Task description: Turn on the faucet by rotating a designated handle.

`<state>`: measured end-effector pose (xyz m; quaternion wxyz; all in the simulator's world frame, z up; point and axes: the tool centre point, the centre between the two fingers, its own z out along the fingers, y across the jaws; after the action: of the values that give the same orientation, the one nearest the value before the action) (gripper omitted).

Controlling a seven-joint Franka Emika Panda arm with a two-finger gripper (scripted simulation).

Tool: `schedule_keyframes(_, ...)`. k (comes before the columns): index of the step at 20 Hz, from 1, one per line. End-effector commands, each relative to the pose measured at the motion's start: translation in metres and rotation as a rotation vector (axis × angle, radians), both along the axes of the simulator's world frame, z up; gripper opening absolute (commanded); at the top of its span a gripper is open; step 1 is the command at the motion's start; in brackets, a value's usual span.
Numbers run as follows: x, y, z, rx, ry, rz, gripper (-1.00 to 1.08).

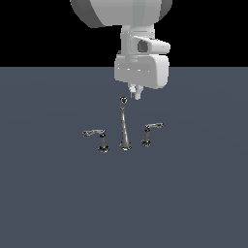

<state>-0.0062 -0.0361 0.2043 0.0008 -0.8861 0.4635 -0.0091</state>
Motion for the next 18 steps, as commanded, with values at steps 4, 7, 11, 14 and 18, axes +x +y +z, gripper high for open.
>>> schedule_keyframes(4,0.025,-0.025,-0.040,0.001,0.005,-0.131,-1.00)
schedule_keyframes(7,0.037,-0.039,-0.061,0.002,0.008,-0.200,-1.00)
schedule_keyframes(11,0.049,-0.056,-0.084,0.004,0.011,-0.276,-1.00)
schedule_keyframes(14,0.055,-0.066,-0.098,0.005,0.013,-0.322,-1.00)
schedule_keyframes(18,0.061,-0.077,-0.111,0.007,0.014,-0.367,-1.00)
